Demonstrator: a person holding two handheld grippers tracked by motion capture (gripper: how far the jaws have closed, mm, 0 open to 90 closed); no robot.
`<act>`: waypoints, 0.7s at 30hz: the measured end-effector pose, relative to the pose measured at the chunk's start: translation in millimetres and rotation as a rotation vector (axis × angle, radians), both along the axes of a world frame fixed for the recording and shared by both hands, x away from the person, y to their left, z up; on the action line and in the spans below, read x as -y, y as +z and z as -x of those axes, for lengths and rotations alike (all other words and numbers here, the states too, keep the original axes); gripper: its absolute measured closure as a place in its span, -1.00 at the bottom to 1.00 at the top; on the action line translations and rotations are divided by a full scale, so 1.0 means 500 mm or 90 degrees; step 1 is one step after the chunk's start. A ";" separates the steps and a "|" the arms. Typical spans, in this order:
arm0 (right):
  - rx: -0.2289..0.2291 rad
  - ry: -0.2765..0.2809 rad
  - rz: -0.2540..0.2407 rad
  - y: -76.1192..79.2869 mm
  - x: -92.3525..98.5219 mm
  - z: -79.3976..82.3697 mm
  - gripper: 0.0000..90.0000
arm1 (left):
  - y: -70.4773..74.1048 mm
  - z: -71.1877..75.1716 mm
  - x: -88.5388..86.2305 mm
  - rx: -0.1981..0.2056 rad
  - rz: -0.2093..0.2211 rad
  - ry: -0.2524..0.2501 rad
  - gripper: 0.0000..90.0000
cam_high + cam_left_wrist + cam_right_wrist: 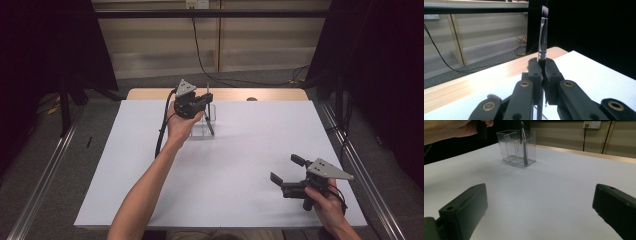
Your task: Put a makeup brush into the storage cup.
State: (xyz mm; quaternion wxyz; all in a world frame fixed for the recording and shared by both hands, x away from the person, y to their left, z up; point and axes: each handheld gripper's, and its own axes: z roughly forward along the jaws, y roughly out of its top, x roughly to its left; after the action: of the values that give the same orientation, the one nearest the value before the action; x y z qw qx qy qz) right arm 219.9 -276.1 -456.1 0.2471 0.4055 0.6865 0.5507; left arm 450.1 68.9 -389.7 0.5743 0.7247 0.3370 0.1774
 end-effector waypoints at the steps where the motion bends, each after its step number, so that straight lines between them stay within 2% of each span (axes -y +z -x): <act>1: 0.000 -0.001 0.000 0.000 0.000 0.000 -1.00 | -0.001 0.001 0.000 -0.003 0.000 0.001 0.91; 21: 0.002 0.001 0.003 0.000 0.000 0.000 -1.00 | -0.042 0.002 0.002 -0.021 -0.023 -0.002 0.91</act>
State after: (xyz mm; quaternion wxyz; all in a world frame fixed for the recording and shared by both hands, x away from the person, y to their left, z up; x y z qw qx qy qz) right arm 219.7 -276.0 -456.1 0.2485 0.4035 0.6876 0.5501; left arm 449.1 67.9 -410.5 0.5558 0.7381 0.3423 0.1705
